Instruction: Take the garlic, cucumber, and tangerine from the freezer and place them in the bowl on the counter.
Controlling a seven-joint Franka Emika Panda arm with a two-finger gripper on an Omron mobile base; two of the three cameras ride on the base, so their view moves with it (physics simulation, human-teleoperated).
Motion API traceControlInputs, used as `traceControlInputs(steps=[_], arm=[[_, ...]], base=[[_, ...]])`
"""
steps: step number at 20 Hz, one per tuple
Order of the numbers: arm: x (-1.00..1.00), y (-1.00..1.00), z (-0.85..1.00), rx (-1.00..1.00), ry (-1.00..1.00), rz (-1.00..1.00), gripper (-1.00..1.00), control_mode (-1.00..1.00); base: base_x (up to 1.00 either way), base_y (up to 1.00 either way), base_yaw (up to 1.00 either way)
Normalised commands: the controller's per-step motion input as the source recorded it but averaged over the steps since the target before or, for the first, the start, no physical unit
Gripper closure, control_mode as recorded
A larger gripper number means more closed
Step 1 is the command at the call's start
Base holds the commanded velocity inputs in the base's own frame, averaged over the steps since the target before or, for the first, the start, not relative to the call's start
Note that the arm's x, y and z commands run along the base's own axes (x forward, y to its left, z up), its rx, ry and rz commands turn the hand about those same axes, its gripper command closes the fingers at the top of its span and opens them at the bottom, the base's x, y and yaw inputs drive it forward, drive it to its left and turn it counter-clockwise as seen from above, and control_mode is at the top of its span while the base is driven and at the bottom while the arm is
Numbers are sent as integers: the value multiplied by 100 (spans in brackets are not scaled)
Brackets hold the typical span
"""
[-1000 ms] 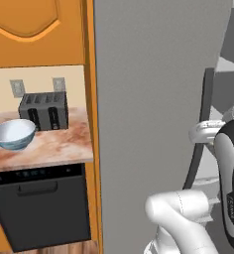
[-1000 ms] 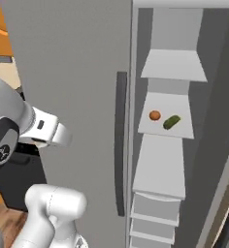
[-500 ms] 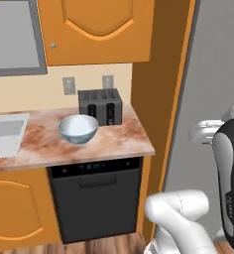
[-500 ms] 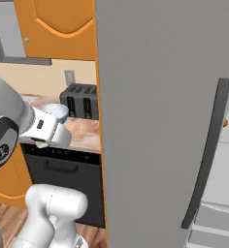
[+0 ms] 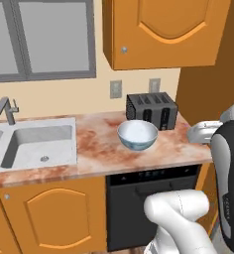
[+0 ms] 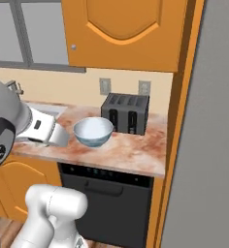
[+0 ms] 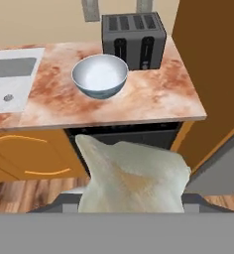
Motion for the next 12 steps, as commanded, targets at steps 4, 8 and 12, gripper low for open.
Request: traceControlInputs(steps=[4,8,12], arm=[[0,0,0,0,0,0,100,100],[0,0,0,0,0,0,100,100],[0,0,0,0,0,0,100,100]], base=[[70,28,0],[53,4,0],[23,3,-11]])
